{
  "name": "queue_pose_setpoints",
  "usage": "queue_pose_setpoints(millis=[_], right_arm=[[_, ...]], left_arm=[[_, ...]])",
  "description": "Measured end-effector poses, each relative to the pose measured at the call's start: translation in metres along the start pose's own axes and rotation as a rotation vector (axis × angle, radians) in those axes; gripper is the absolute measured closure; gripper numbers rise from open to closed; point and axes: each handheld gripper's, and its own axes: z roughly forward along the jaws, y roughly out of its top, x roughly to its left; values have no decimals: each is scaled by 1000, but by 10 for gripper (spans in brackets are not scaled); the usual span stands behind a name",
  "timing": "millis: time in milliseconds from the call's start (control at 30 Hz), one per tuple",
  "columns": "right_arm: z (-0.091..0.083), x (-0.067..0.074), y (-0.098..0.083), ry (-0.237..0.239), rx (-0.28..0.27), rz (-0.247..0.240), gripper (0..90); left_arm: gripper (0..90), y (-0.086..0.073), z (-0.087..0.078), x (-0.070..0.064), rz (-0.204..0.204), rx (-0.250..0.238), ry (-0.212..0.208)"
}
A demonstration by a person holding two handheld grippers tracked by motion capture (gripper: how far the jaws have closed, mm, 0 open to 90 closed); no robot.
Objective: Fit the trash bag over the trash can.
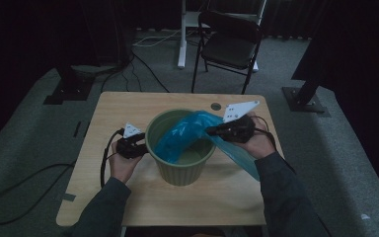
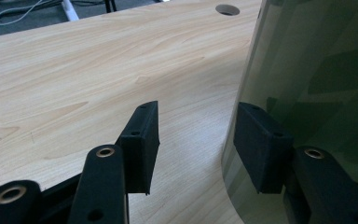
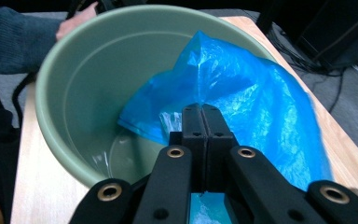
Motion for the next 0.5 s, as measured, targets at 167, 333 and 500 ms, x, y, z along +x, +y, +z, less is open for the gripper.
queue_pose_setpoints(millis=[167,333,500], right_arm=[[8,1,8,27,-3,-9,897],[18,5,13,49,4,-23,897],[28,5,14,76,1,-16,897]], left_arm=[[509,2,1,-1,10,-1,-11],[509,6,4,-5,26,5,-15],[512,7,4,-6,39,7,-27]])
